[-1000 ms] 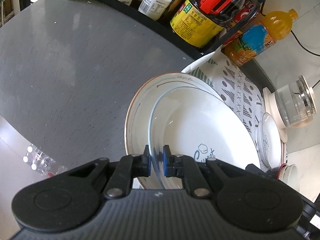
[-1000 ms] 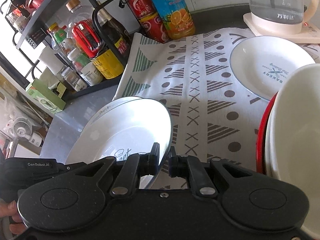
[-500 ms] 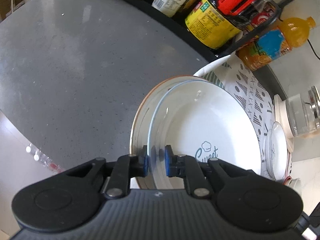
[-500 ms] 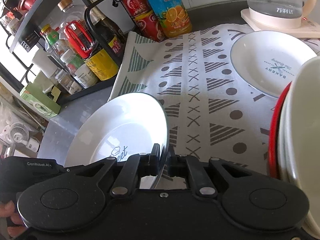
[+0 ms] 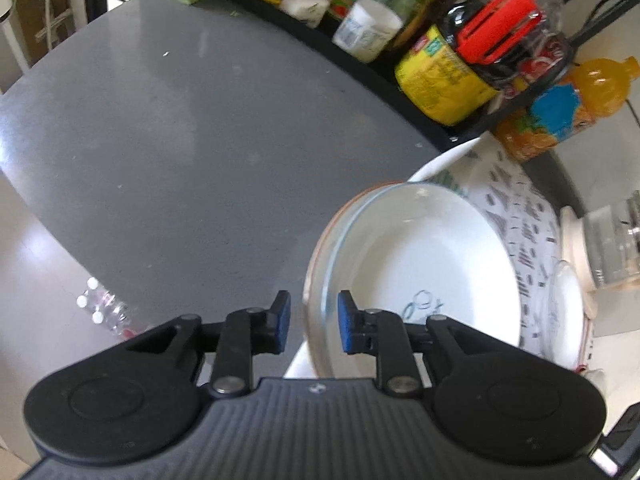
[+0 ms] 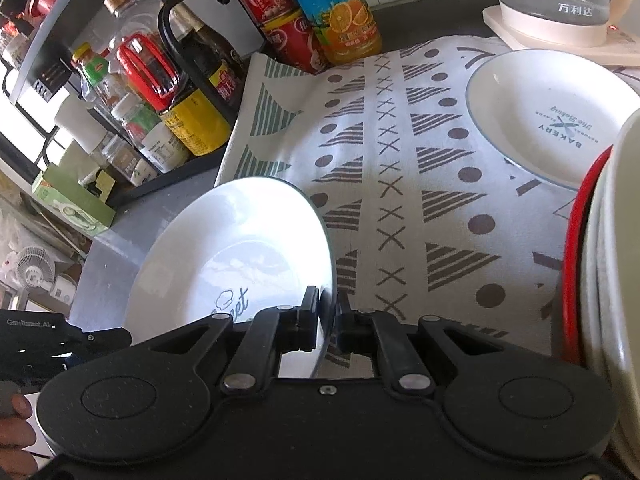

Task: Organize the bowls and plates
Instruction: 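Lower the 'Sweet' plate onto the brown-flower plate and open both grippers, then move both grippers to the 'Bakery' plate and close on its rim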

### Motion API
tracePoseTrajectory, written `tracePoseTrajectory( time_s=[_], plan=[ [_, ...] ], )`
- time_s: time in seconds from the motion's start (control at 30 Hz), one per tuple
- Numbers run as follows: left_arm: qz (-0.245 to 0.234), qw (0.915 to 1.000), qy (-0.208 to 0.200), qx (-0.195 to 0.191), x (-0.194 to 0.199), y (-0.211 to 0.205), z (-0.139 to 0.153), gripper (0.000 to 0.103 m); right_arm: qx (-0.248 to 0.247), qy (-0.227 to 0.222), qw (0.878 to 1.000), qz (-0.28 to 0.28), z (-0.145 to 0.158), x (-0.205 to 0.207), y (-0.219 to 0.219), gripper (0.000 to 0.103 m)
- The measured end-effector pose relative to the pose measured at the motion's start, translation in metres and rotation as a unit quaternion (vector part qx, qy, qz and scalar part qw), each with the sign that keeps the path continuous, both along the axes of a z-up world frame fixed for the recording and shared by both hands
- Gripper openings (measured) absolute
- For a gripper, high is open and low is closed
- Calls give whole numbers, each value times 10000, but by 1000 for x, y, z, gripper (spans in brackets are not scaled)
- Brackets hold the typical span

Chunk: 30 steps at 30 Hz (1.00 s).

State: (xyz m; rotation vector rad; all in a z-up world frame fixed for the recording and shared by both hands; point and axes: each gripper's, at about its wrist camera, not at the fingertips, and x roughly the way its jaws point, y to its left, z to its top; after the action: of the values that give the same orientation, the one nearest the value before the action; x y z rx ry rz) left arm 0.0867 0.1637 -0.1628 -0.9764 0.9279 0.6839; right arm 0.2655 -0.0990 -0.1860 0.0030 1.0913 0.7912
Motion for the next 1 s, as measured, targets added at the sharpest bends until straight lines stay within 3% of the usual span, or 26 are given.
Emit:
tracePoseTrajectory(
  time_s=[0.27,0.37,0.57,0.63,0.73,1.0],
  plan=[
    [-1,10000,80,35,-1,0,-4,31,-138,133,9998,98,2,5,4,10],
    [98,9999,75,-31,2,2,4,32,-29,195,9998,47,13,7,-1,16],
    [16,9998,-57,175,24,2,30,61,199,75,9998,-6,41,13,-7,34],
    [-56,9997,-142,209,33,0,37,69,285,-6,9995,-106,53,19,-10,51],
    [-234,9989,-280,283,51,-5,48,75,395,-134,9988,-257,69,31,-18,56],
    [-825,9948,-499,330,104,-32,62,77,512,-346,9951,-775,94,63,-52,69]
  ],
)
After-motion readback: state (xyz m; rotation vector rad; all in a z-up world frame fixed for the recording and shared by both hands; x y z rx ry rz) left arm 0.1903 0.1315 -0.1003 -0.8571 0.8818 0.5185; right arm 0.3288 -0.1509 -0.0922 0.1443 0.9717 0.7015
